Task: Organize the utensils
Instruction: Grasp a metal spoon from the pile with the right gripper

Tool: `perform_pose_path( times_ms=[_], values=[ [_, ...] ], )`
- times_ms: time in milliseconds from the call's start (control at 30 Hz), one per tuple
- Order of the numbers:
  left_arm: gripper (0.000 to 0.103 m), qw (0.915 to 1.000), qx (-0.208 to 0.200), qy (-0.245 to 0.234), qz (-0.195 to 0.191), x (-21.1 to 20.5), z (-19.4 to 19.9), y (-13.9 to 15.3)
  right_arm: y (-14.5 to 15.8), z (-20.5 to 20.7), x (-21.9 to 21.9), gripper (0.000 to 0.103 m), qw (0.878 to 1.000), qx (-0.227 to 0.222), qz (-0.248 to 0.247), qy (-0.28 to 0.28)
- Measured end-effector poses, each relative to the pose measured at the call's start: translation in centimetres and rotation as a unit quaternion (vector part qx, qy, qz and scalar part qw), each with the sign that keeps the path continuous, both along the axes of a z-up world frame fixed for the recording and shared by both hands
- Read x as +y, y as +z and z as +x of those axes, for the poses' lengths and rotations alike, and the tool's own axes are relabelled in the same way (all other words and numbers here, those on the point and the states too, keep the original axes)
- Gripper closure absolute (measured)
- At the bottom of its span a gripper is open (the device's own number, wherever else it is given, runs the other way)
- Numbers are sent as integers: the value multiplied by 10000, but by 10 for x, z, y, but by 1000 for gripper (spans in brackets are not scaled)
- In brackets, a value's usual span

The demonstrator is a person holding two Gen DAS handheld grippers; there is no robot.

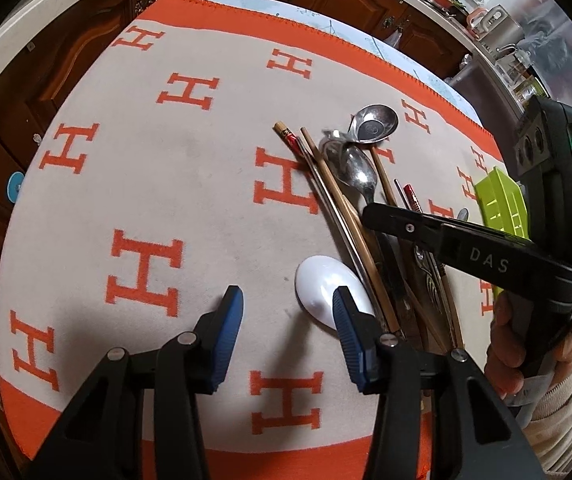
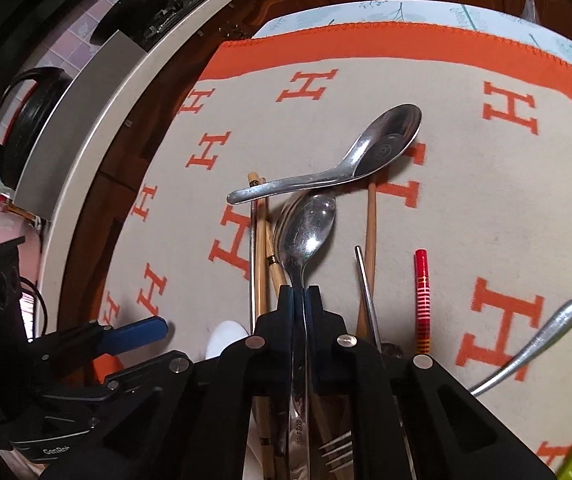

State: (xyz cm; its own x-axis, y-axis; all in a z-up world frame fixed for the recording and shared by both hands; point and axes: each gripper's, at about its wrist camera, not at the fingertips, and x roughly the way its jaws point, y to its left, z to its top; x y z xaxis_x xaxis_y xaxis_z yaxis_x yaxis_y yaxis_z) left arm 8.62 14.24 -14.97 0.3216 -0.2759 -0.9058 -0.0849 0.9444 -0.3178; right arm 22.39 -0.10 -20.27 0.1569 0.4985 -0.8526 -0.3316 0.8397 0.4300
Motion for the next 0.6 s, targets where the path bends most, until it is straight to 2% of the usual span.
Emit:
perform_pose_path(
  times_ms=[133, 267, 400, 600],
  values=[
    [58, 10000, 27, -21, -2, -2, 1, -1, -2, 4, -1, 97, 9999, 50, 135, -13],
    [58, 10000, -30, 17, 49, -2, 0, 3, 3, -2, 3, 98, 9998, -166, -108, -44],
    [58, 9999, -88, -19, 72, -5, 3, 9, 16, -14, 2, 99, 9991, -387, -162, -14],
    [58, 9997, -90, -177, -128, -18, 20, 19, 41, -31, -20, 101, 9978, -633, -72, -208]
  ],
)
